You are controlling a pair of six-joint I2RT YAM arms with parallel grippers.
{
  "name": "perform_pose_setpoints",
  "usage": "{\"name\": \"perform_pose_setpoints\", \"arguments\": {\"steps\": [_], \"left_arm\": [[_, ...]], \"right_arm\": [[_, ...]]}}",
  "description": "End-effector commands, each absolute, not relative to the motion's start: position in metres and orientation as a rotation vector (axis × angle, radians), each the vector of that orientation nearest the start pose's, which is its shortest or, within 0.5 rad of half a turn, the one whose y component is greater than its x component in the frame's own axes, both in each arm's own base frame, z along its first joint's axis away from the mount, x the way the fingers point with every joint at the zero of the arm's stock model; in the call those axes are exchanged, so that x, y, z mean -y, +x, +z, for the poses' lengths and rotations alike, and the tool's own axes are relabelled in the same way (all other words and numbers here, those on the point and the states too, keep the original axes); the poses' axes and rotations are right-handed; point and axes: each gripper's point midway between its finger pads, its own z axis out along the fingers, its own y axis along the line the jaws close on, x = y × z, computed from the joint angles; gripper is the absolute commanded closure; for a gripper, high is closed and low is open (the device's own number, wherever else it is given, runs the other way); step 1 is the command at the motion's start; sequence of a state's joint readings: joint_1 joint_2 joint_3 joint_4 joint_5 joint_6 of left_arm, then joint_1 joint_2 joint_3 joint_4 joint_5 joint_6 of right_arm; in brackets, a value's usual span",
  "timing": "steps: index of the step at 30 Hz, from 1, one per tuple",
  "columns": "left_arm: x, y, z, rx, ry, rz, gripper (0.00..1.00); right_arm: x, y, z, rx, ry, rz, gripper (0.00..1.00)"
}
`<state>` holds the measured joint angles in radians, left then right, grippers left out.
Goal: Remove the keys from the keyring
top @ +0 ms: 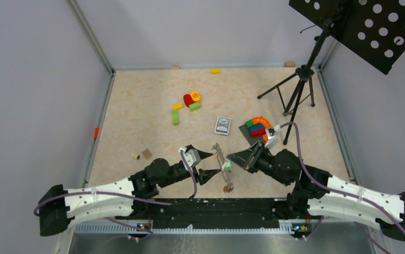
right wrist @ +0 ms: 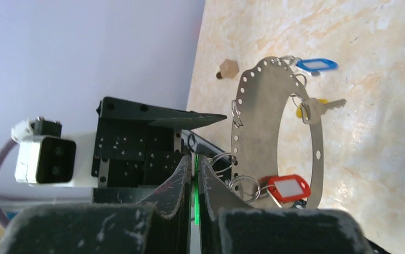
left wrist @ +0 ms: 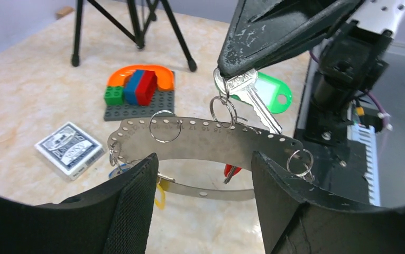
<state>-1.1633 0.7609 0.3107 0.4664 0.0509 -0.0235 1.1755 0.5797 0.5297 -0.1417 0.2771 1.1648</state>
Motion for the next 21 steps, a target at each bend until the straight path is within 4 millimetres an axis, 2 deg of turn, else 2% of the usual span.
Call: {"name": "perform_pose_setpoints", "arguments": {"steps": [1, 6, 11, 16, 21], "left_arm": [[0.294, 0.142, 0.229, -1.302, 0.762, -0.893, 0.3], [0.297, 0.147, 0.239, -1.262, 0.75, -0.87, 0.25], [0.304, 0.152, 0.245, -1.244, 0.737, -0.856, 0.25], [0.31, 0.157, 0.25, -1.223, 0.718, -0.847, 0.26], [0.315, 0.157, 0.265, -1.175, 0.705, -0.87, 0.28]], "right_arm": [[-0.255, 0.145, 0.283, -1.821, 0.524, 1.508, 1.0], [-0.249, 0.155, 0.286, -1.807, 0.7, 1.51, 1.0], [-0.251, 0.155, 0.293, -1.77, 0.821, 1.612, 1.0], [-0.256, 0.153, 0.3, -1.743, 0.882, 1.71, 1.0], [-0.257, 0.152, 0.301, -1.738, 0.899, 1.734, 1.0]]}}
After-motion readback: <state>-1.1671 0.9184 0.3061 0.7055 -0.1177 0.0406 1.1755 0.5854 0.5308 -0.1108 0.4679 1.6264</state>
